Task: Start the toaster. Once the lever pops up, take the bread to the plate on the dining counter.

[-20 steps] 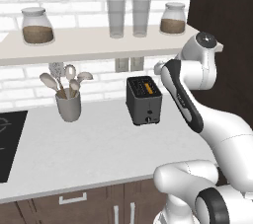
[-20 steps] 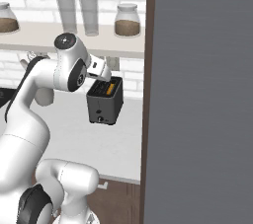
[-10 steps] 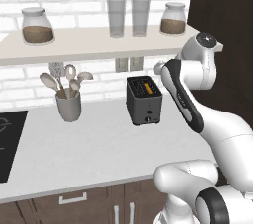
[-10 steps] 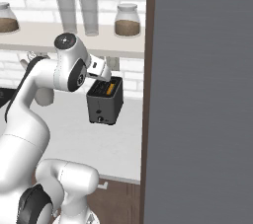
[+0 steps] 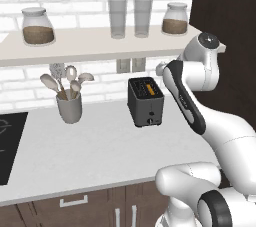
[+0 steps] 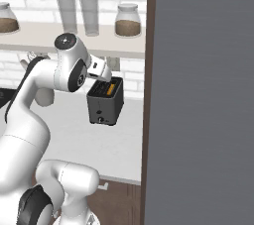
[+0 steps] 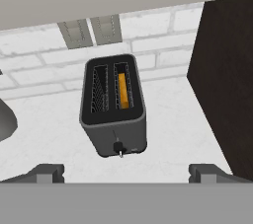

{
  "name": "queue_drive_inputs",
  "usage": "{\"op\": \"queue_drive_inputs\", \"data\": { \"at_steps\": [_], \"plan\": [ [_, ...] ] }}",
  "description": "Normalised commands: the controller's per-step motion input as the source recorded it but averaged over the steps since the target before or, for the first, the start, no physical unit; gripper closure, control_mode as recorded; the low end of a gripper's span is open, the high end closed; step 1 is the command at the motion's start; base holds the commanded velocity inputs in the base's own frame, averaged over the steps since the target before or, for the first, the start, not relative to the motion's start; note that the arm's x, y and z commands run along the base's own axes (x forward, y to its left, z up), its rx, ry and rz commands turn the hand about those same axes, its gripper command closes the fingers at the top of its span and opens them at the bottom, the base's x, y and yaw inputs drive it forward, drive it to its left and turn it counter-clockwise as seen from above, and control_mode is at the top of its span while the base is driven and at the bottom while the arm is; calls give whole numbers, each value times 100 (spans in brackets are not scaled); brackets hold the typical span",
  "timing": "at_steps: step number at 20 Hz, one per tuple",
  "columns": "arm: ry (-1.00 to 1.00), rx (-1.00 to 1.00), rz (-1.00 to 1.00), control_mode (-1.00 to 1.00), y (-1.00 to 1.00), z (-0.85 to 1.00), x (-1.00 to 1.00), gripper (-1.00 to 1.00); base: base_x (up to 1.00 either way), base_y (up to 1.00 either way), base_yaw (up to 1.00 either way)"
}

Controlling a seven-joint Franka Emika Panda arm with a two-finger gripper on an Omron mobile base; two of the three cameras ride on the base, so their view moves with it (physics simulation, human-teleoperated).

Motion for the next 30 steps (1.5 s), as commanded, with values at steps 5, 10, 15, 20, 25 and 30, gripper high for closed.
{"op": "queue_drive_inputs", "data": {
  "at_steps": [5, 10, 15, 20, 25, 30],
  "plan": [
    [0, 0, 0, -100, 0, 0, 0, -100, 0, 0, 0],
    [0, 0, 0, -100, 0, 0, 0, -100, 0, 0, 0],
    [0, 0, 0, -100, 0, 0, 0, -100, 0, 0, 0],
    [0, 0, 0, -100, 0, 0, 0, -100, 0, 0, 0],
    [0, 0, 0, -100, 0, 0, 0, -100, 0, 0, 0],
    [0, 0, 0, -100, 0, 0, 0, -100, 0, 0, 0]
  ]
}}
